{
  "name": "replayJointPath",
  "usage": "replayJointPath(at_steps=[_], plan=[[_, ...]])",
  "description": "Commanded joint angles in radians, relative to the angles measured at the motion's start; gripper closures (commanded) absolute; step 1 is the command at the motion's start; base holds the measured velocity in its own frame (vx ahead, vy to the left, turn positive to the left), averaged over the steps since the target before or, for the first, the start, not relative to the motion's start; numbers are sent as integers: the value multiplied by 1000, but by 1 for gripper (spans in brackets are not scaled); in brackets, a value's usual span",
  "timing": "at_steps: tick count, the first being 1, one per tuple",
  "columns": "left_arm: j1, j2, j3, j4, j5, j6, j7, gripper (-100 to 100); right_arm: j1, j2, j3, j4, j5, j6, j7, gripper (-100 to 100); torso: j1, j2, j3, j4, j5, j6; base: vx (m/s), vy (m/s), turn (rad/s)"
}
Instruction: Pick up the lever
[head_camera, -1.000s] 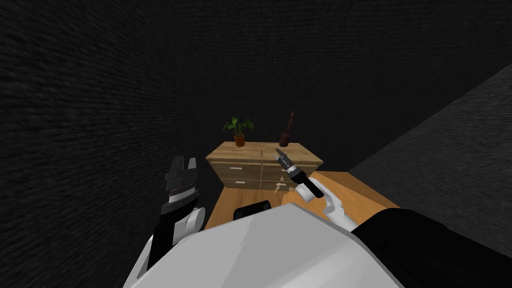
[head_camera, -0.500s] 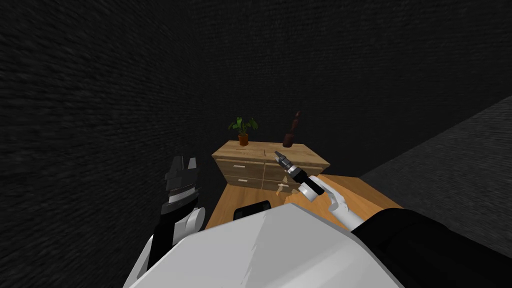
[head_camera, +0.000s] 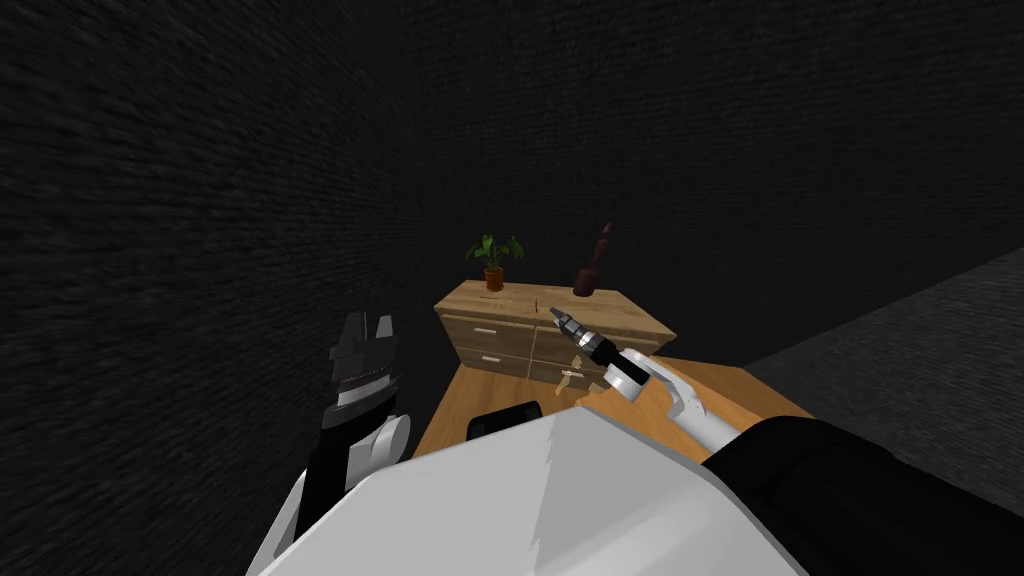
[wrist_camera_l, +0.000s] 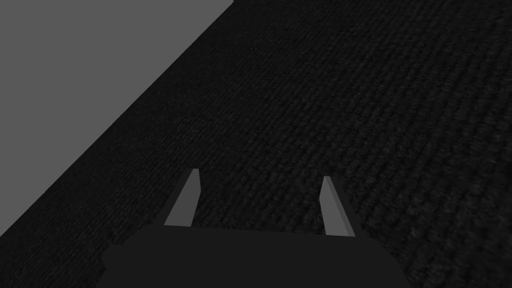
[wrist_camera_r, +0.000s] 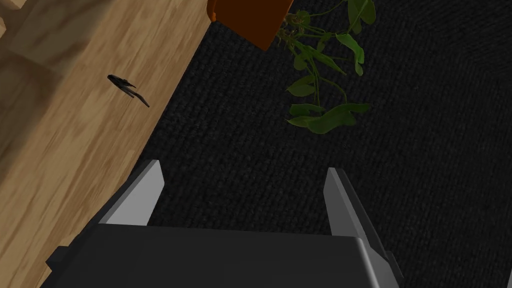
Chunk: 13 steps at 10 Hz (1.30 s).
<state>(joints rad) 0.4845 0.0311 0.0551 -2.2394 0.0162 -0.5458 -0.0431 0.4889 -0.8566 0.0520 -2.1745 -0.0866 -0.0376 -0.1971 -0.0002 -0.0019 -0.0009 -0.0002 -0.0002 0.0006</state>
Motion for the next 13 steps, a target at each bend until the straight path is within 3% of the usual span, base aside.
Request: replayJointPath(at_steps=[1, 13], plan=[[0, 0, 0, 0, 0, 0, 0, 0, 4, -50, 5, 33, -7, 21, -2, -100, 0, 0, 0, 0, 0, 0, 19, 46, 132], [0, 0, 0, 0, 0, 0, 0, 0, 57, -370, 39, 175, -48, 162, -2, -100, 2, -4, -2, -1, 1, 0, 45, 53, 91]])
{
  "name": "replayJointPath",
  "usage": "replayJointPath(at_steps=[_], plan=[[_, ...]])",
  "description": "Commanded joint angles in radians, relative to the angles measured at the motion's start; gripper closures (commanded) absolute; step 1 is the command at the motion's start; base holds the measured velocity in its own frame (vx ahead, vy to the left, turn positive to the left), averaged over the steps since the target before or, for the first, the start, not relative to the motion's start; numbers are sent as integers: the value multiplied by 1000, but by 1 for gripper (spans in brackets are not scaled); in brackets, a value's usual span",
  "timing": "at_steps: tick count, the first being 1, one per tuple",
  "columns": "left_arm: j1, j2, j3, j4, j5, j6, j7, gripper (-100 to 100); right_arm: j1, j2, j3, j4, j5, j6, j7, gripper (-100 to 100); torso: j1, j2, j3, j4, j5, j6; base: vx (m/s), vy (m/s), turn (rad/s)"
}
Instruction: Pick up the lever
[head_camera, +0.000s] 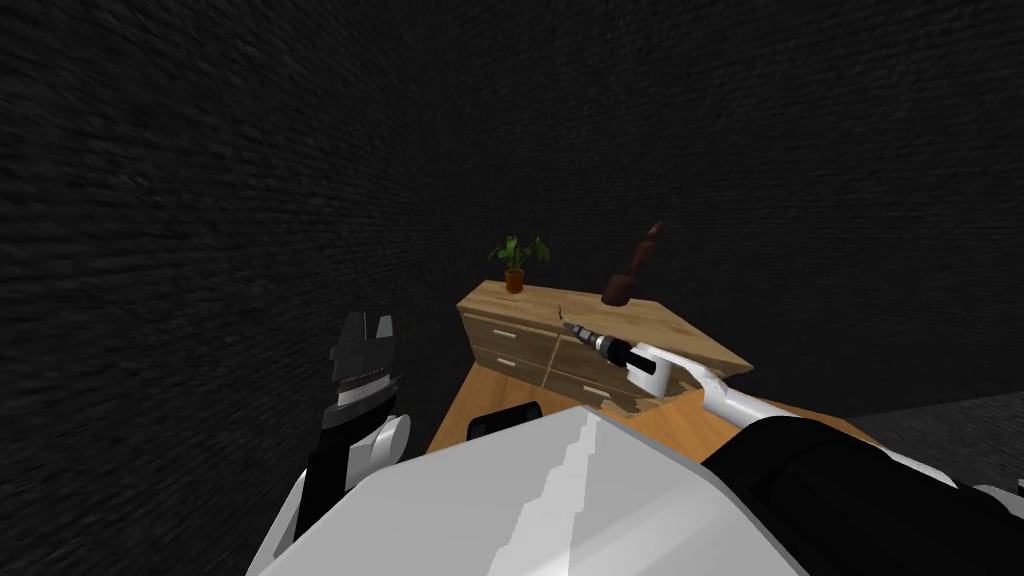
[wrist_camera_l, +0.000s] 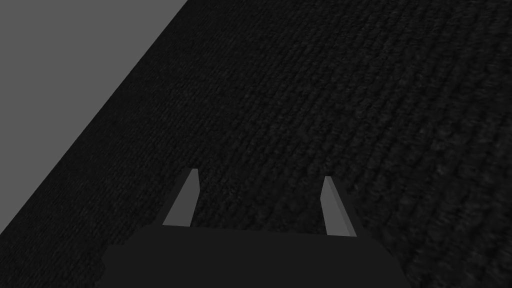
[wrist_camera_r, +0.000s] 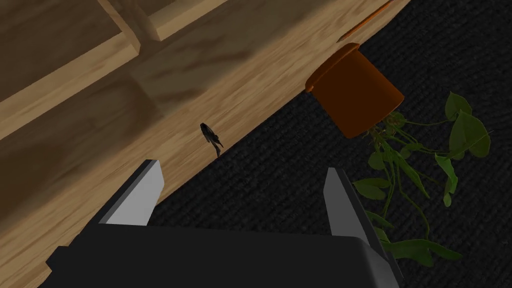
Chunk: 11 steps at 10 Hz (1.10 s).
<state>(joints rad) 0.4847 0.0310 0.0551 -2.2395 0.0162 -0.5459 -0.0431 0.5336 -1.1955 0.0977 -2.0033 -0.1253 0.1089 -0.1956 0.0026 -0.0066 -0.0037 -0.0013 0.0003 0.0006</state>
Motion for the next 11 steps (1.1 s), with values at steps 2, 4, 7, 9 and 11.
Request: replayJointPath(at_steps=[2, 4, 7, 9, 11], plan=[[0, 0, 0, 0, 0, 0, 0, 0, 24, -78, 1, 30, -17, 36, -2, -100, -1, 1, 0, 0, 0, 0, 69, 54, 81], [0, 0, 0, 0, 0, 0, 0, 0, 37, -129, 9, 55, -25, 56, -1, -100, -1, 1, 0, 0, 0, 0, 82, 60, 60], [0, 0, 0, 0, 0, 0, 0, 0, 62, -208, 25, 106, -42, 93, 2, -100, 1, -1, -1, 0, 0, 0, 110, 81, 68], [0, 0, 0, 0, 0, 0, 0, 0, 87, -286, 41, 153, -58, 125, 6, -100, 3, -6, -4, -1, 1, 0, 182, 104, 102], [0, 0, 0, 0, 0, 0, 0, 0, 99, -325, 49, 176, -65, 139, 8, -100, 1, -4, -3, -1, 0, 0, 113, 65, 19]])
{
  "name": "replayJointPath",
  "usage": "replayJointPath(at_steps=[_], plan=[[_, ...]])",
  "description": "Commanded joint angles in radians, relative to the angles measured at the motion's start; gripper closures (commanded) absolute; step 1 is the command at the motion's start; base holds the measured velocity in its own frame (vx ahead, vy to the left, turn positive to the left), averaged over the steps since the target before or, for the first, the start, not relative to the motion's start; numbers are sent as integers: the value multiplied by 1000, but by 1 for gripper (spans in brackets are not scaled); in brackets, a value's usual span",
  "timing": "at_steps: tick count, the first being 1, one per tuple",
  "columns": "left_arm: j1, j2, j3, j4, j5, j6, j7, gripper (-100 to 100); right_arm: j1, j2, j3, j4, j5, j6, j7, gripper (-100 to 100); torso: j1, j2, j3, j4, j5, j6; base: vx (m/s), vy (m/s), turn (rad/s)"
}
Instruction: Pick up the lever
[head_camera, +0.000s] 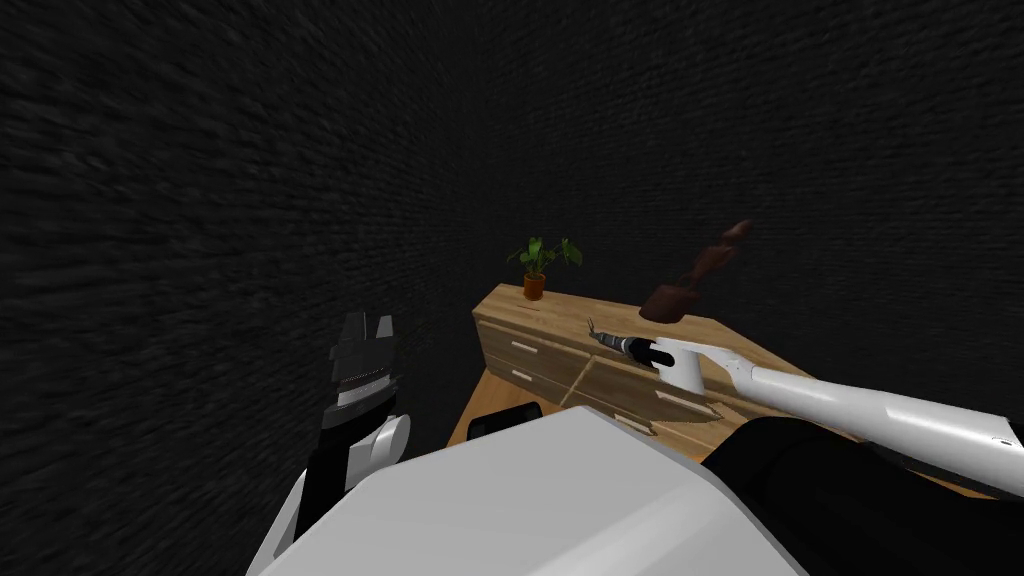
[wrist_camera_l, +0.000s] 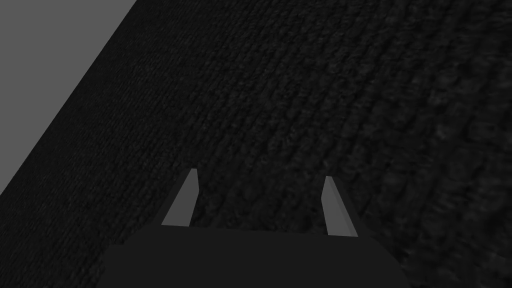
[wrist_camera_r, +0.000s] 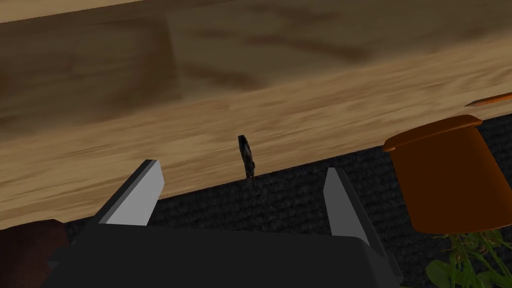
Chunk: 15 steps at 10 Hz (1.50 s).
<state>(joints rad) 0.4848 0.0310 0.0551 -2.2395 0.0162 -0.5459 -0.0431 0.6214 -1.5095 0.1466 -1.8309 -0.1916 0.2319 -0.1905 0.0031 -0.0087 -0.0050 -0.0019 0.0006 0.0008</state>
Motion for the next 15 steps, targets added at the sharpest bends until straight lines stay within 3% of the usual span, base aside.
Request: replayJointPath(at_steps=[1, 7, 8, 9, 10, 13, 14, 15], plan=[[0, 0, 0, 0, 0, 0, 0, 0, 23, -41, 7, 24, -6, 29, 4, -100, 0, 0, 0, 0, 0, 0, 131, 54, 67], [0, 0, 0, 0, 0, 0, 0, 0, 69, -148, 36, 105, -33, 75, 13, -100, 0, 0, 0, 0, 0, 0, 119, 64, 30], [0, 0, 0, 0, 0, 0, 0, 0, 61, -144, 33, 89, -36, 73, 10, -100, 0, 0, 0, 0, 0, 0, 54, 29, 3], [0, 0, 0, 0, 0, 0, 0, 0, 63, -147, 32, 89, -37, 76, 9, 0, -2, 3, 2, 1, -1, 0, 10, 5, 0], [0, 0, 0, 0, 0, 0, 0, 0, 63, -115, 29, 61, -4, 101, 17, -100, -4, 6, 4, 1, -1, 1, 74, -43, -94], [0, 0, 0, 0, 0, 0, 0, 0, 63, -68, 26, 19, 45, 137, 30, -100, -6, 6, 3, 1, -2, 1, 52, -19, -79], [0, 0, 0, 0, 0, 0, 0, 0, 54, -79, 34, 28, 30, 131, 30, -100, -3, 7, 4, 2, -1, 1, 4, 16, -30], [0, 0, 0, 0, 0, 0, 0, 0, 54, -77, 34, 27, 32, 134, 31, 100, -4, 8, 5, 2, -1, 1, 0, 0, 0]])
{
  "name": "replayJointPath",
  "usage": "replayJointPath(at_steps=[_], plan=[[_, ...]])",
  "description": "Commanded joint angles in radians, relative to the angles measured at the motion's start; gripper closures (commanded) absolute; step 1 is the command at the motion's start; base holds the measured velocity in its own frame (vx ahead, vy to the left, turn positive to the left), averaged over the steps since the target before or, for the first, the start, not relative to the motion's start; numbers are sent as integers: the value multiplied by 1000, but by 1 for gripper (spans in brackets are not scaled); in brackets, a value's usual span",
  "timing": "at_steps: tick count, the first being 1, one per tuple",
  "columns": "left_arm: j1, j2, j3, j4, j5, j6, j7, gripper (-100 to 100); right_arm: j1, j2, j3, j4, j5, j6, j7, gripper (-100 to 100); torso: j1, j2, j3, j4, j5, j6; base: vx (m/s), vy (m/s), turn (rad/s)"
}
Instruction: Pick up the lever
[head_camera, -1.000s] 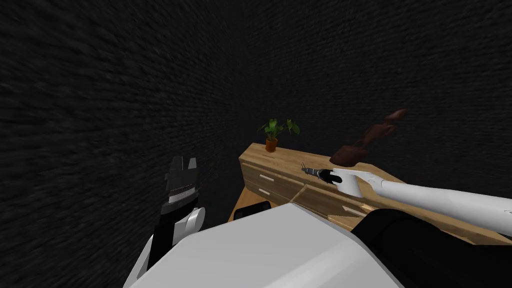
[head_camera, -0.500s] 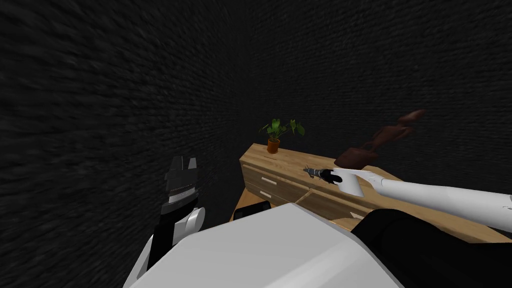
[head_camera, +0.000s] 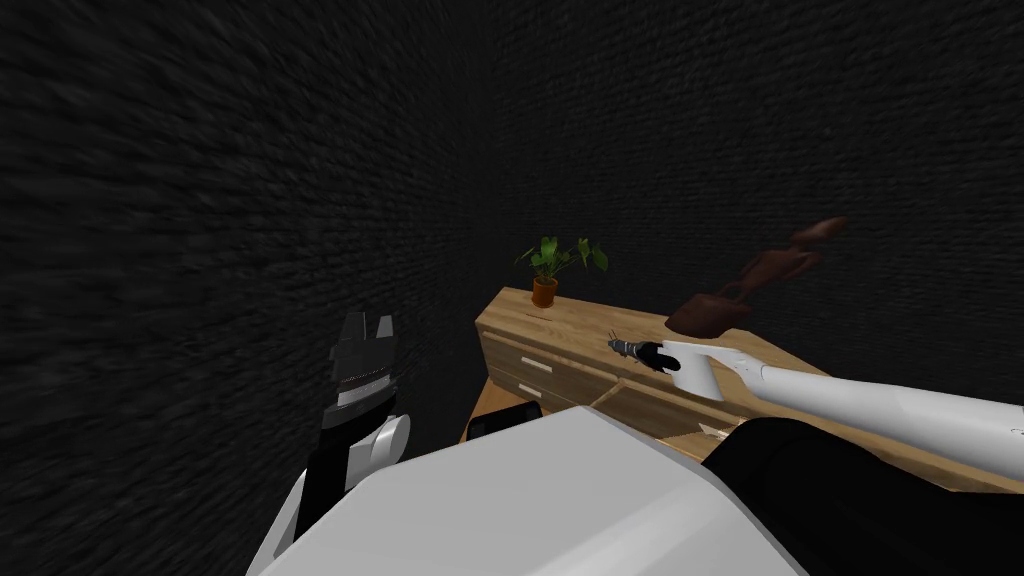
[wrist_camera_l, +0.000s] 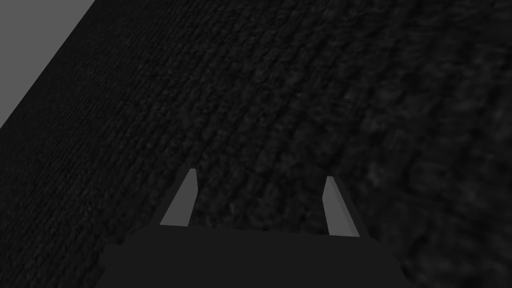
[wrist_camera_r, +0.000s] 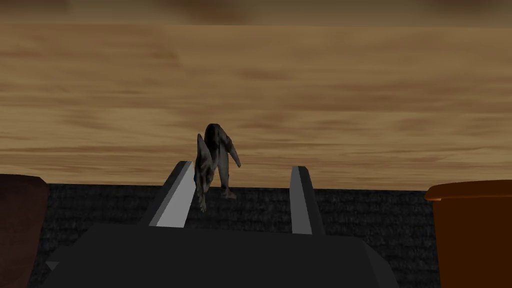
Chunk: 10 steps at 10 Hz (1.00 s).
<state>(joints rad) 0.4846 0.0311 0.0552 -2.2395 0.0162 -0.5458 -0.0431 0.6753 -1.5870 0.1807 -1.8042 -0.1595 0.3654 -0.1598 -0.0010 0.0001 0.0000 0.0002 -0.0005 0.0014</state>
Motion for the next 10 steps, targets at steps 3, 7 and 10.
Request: replayJointPath(at_steps=[3, 7, 10], plan=[[0, 0, 0, 0, 0, 0, 0, 0, 1, 0, 0, 1, 0, 2, 0, 100, -1, 0, 0, 0, -1, -1, 0, -1, -5], [0, 0, 0, 0, 0, 0, 0, 0, 9, -46, -4, 41, -44, -39, -15, 100, -2, 1, 1, 1, 0, -2, -14, -5, 62], [0, 0, 0, 0, 0, 0, 0, 0, 5, -65, -1, 58, -63, -53, -19, 0, 0, 3, 2, 1, -1, 0, -38, 17, 47]])
